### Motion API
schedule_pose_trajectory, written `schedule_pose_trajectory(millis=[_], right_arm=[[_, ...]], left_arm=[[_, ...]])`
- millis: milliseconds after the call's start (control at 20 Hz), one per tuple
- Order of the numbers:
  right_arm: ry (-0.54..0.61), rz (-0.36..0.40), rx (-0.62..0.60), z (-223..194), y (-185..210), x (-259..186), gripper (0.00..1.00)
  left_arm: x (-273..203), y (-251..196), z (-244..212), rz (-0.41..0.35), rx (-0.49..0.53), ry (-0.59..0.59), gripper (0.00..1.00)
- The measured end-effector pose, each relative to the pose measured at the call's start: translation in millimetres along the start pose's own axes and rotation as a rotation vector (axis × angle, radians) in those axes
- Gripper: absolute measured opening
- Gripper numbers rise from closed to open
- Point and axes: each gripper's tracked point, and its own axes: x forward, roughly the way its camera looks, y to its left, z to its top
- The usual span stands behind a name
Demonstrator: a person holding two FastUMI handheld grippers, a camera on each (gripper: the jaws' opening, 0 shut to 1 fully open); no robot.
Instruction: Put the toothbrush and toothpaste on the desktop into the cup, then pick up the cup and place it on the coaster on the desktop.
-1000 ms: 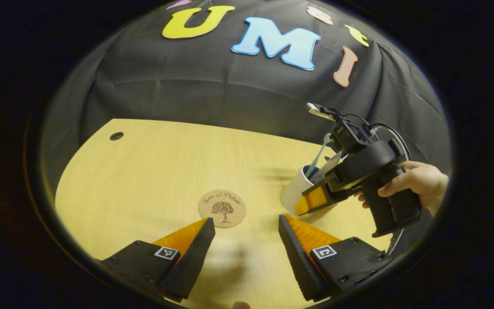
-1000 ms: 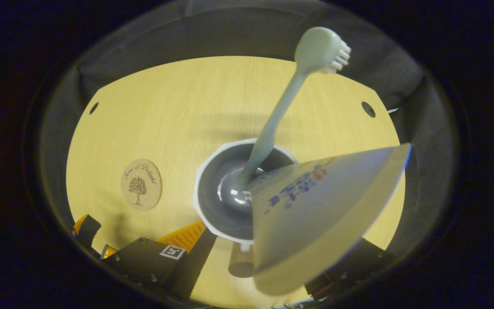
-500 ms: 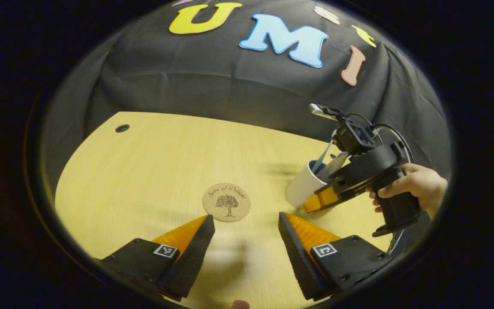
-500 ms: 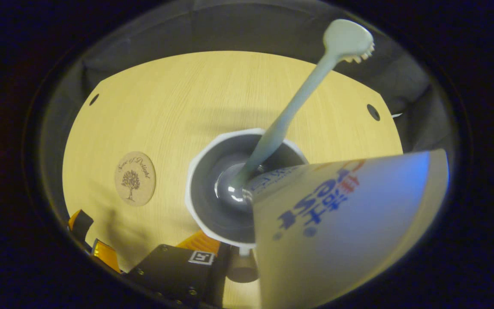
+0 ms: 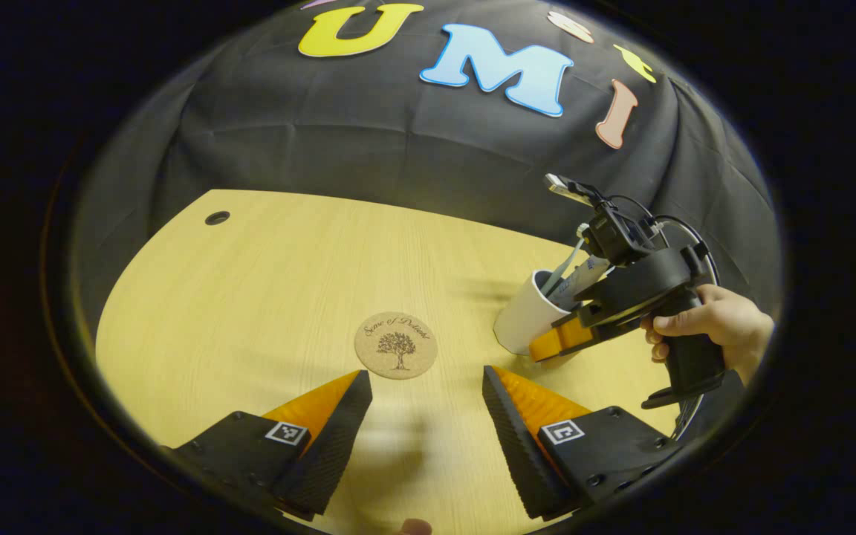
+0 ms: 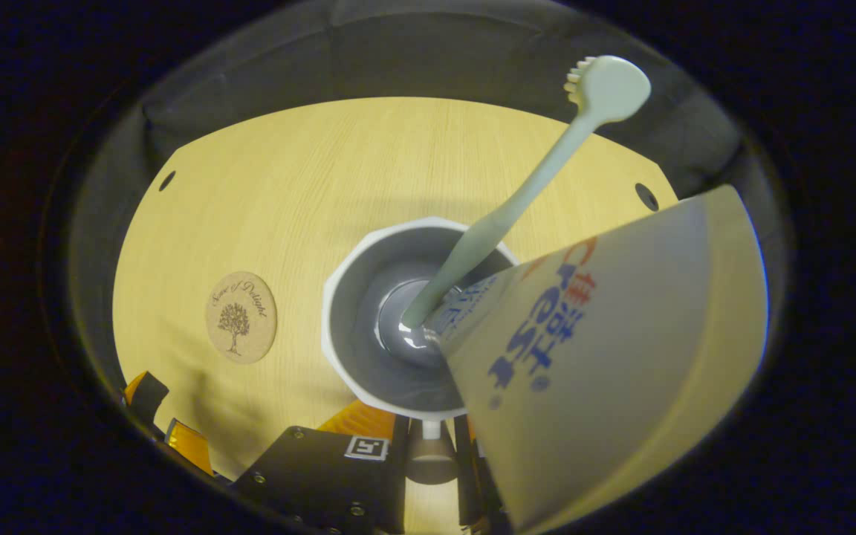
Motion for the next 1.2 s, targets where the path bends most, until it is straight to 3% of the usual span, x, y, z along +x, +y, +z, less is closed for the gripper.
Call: schedule_pose_trajectory(millis=[300, 1200], right_arm=[[-0.022, 0.031, -0.039, 3, 21, -9, 0.24], [-0.046, 0.128, -0.155, 7, 133, -32, 0.24]], left_arm=[[-2, 7, 0, 0.012, -0.016, -0.006, 0.98], [-62, 59, -7, 0.059, -0.045, -0.067, 0.98]])
